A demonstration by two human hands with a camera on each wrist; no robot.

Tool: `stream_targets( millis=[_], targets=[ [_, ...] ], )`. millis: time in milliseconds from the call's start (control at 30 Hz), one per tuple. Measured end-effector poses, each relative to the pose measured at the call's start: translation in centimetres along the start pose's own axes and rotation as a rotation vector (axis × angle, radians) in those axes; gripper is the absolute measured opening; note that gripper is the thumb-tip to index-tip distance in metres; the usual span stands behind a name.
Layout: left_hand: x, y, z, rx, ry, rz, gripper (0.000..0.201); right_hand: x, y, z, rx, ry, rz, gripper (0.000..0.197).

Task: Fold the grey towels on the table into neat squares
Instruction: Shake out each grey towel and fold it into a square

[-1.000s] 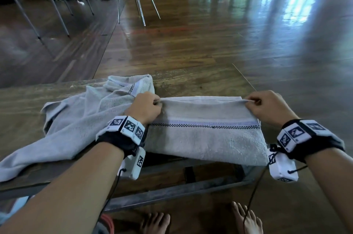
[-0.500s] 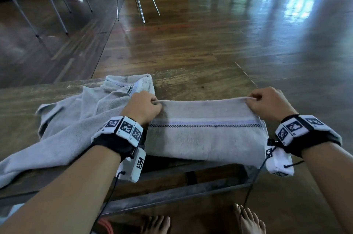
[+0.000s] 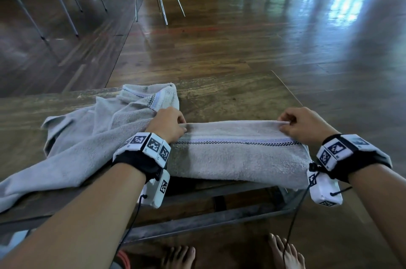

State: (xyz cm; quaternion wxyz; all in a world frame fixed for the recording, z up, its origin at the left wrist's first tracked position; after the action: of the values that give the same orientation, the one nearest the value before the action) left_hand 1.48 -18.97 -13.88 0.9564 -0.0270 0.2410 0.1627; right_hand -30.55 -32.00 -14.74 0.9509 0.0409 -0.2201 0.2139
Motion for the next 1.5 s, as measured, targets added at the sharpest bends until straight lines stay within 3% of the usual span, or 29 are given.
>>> stream_targets(
  millis=[267,400,533,733,1100,1233,1500],
  targets=[
    [-1.0,1.1,0.8,-0.033,0.072,-0.012,0.005,0.6,0.3,-0.2,-0.009,-0.048,0.024,0.011],
    [-1.7,2.0,2.7,-0.086,0.202,-0.058,0.013,0.6,1.3,2.6,-0.184,-0.223,0.041,0.01],
    [-0.5,2.9,4.5,-0.089,0.286,-0.008,0.013,0.1,2.9,5.2,-0.304,-0.438,0.049,0.013],
    [-0.1,4.3,5.0,-0.02,0.334,0.03,0.015,-1.2,5.8,4.7,-0.209,-0.508,0.046,0.021],
    [-2.0,4.8,6.9,-0.146,0.302,-0.043,0.025,-0.2,6.0,6.3,-0.283,-0.377,0.041,0.017],
    [-2.5,4.8,7.2,-0.128,0.19,-0.064,0.015,0.2,6.0,6.6,-0.266,-0.287,0.013,0.006],
    [-2.6,5.4,7.8,-0.14,0.146,-0.023,0.01,0.2,6.1,7.0,-0.264,-0.223,-0.009,0.01]
  ],
)
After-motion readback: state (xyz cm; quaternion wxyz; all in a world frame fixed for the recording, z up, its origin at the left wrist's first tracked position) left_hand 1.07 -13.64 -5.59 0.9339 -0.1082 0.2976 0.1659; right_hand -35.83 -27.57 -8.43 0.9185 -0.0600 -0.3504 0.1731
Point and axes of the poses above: each hand's wrist, its own y-axis away from the middle knuckle, its own z-axis out of the back of the hand, x = y × z, the point moved 9 cm from there along -y, towards the middle knuckle, and after that the axes turned 3 degrees about y, right-handed, at the moved point
